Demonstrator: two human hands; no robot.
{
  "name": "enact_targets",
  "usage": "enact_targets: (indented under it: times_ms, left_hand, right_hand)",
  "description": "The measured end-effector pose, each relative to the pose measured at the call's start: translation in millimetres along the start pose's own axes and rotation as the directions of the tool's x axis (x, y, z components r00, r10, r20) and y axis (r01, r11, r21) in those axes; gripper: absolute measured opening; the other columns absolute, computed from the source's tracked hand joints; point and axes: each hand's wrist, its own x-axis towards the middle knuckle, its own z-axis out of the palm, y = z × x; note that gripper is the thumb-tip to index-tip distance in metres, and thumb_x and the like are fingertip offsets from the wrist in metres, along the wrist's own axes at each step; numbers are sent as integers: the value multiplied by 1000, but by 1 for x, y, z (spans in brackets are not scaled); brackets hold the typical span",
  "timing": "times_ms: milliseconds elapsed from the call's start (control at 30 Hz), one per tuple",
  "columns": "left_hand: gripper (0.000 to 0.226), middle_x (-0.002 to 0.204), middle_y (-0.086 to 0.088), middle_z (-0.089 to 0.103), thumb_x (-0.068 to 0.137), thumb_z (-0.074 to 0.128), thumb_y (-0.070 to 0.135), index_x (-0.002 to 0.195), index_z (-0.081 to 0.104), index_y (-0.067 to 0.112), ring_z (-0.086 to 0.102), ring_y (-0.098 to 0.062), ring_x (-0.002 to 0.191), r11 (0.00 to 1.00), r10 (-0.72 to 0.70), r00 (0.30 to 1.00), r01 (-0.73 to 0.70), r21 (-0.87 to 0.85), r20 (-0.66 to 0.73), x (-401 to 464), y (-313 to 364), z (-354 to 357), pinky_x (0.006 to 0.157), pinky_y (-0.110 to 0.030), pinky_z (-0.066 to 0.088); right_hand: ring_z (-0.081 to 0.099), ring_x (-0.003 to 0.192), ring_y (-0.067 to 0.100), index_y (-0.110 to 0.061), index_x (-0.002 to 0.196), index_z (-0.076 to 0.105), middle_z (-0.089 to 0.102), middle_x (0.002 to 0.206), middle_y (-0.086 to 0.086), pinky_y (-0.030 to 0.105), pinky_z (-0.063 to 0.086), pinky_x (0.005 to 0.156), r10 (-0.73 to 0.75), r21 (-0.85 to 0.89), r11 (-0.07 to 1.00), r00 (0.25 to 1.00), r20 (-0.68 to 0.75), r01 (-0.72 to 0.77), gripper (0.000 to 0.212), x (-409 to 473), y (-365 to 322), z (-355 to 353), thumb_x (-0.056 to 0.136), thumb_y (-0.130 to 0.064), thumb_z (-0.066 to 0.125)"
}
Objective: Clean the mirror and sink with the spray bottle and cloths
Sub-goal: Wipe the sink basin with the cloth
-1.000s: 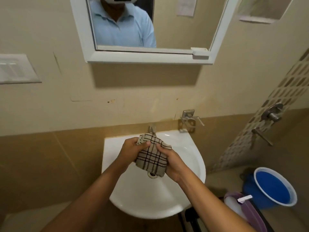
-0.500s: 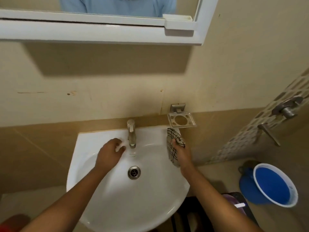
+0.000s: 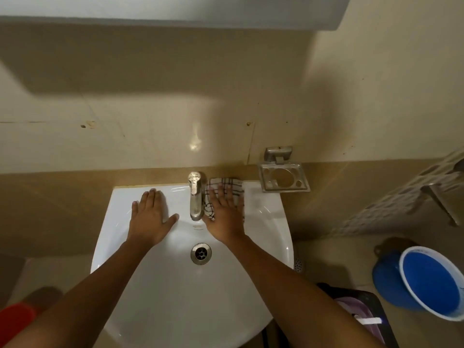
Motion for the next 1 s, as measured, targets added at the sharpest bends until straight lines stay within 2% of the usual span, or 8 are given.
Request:
enact_targets:
  times_ms: [100,267,433,533,667,767,867,1000]
  left_hand:
    - [91,162,-14,16,90,48,61,153,17,4,14,-30,149,1000,10,1000,-10,-21,4,2,-4,0,119,-51,16]
    - [92,153,-18,35,83,60,61,146,31,1,33,-34,140,999,47,998,-47,5,-34,6,-4,-8,112,-51,30]
    - [89,143,-17,45,79,65,61,139,41,0,43,-36,130,996,81,996,-80,36,-41,10,-9,-12,101,-53,40]
    - [90,144,-16,44,80,62,64,140,41,1,41,-35,131,995,84,996,-83,58,-21,11,-11,-12,102,-52,40]
    - [91,146,-16,42,81,60,65,142,38,1,40,-34,133,993,100,995,-99,67,-12,10,-12,-14,103,-51,39]
    - [87,147,-15,41,82,62,60,142,38,2,38,-33,135,989,136,991,-135,54,0,11,-17,-20,103,-49,39]
    - [82,144,-18,45,81,66,55,138,44,1,41,-35,133,983,176,984,-176,54,3,12,-29,-24,101,-49,41]
    - [80,139,-20,50,79,70,52,134,48,-2,45,-37,129,983,176,984,-175,58,3,8,-49,-26,99,-50,44]
  right_hand:
    - [0,153,27,-25,156,24,12,165,2,56,-11,118,-93,-19,995,995,-17,93,84,-1,2,0,85,-70,27]
    - [17,151,29,-24,155,28,26,162,6,62,16,117,-212,-132,970,976,-41,205,62,-4,30,-11,98,-48,32]
    - [19,150,31,-25,155,26,27,161,8,61,17,118,-25,-183,983,998,-65,12,65,-17,67,-30,95,-49,33]
    - [27,147,36,-23,154,29,33,159,12,55,9,120,127,-186,973,989,-78,-140,70,-19,80,-42,92,-55,32]
    - [39,138,40,-14,147,44,46,147,19,59,21,117,314,-106,935,929,-195,-338,69,-27,72,-44,88,-48,31]
    - [26,147,39,-12,148,42,36,155,20,60,24,116,434,26,897,869,-236,-441,62,-34,61,-40,91,-37,33]
    - [19,149,35,-12,152,34,29,158,19,54,13,122,440,28,895,871,-218,-445,58,-29,44,-34,96,-23,44]
    - [35,143,35,-10,146,45,42,151,19,53,26,118,257,42,966,951,-174,-254,56,-15,0,-21,93,-28,44]
